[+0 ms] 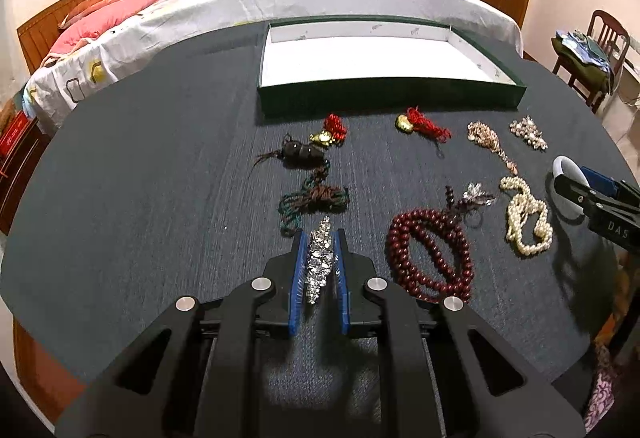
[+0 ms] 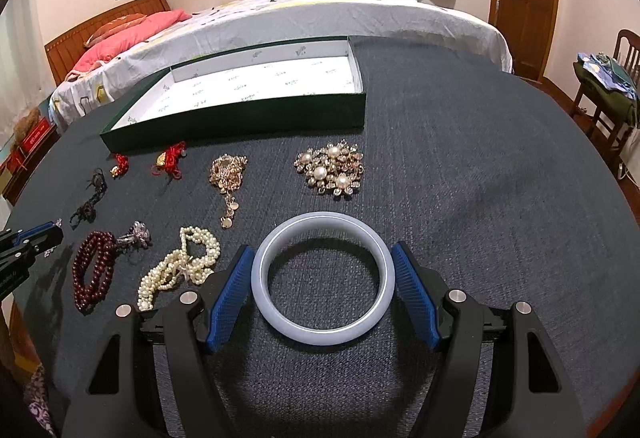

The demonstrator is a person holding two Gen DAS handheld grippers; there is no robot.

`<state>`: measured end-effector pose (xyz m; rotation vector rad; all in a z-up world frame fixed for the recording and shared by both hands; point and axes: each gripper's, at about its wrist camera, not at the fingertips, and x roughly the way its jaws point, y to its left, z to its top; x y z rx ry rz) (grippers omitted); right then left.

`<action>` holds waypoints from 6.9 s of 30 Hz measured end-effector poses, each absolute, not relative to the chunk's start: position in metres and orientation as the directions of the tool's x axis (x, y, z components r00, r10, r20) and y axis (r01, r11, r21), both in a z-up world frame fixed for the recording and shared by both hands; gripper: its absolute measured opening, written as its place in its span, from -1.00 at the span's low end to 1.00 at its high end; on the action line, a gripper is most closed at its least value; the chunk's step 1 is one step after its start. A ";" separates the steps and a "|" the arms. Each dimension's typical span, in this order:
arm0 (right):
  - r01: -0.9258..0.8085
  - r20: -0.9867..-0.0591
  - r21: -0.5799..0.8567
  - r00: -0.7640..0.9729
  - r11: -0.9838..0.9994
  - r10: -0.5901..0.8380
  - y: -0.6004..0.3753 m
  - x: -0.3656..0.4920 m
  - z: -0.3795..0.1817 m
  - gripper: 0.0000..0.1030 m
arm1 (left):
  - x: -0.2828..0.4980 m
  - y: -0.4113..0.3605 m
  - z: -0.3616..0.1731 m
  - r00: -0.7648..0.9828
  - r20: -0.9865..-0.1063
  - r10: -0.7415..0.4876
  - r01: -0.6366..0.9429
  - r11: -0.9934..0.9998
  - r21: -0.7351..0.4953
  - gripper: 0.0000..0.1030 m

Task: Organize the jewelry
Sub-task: 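Carry the silver brooch and white bangle into the box and open both tools, then lift both tools out of the box back over the jewelry, then grasp the pearl necklace with the right tool while the left tool grasps the red bead strand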

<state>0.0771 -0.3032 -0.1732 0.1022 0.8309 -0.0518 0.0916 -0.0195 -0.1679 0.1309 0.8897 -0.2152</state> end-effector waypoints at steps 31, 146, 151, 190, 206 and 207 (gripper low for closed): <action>0.009 -0.634 0.048 0.773 0.999 0.023 -0.295 0.224 -0.109 0.33 | 0.250 -0.068 -0.106 0.720 -0.662 -0.209 0.280 0.960 0.002 -0.73; -0.045 -0.757 0.062 0.649 0.997 0.077 -0.233 0.082 -0.188 0.33 | 0.092 -0.022 -0.155 0.742 -0.670 -0.023 0.058 0.998 0.031 0.56; -0.059 -0.762 0.044 0.644 0.997 0.072 -0.230 0.082 -0.191 0.45 | 0.092 -0.022 -0.156 0.737 -0.675 -0.026 0.058 0.998 0.026 0.56; 0.018 -0.693 0.103 0.719 0.995 0.059 -0.295 0.062 -0.171 -0.77 | 0.074 -0.075 -0.167 0.681 -0.726 -0.092 0.188 0.981 0.052 0.56; 0.010 -0.699 0.121 0.711 0.993 0.078 -0.296 0.062 -0.173 -0.79 | 0.083 -0.074 -0.193 0.604 -0.787 -0.125 0.183 0.983 -0.016 0.37; 0.010 -0.698 0.123 0.712 0.992 0.079 -0.296 0.062 -0.173 -0.80 | 0.082 -0.073 -0.192 0.606 -0.786 -0.121 0.183 0.983 -0.010 0.18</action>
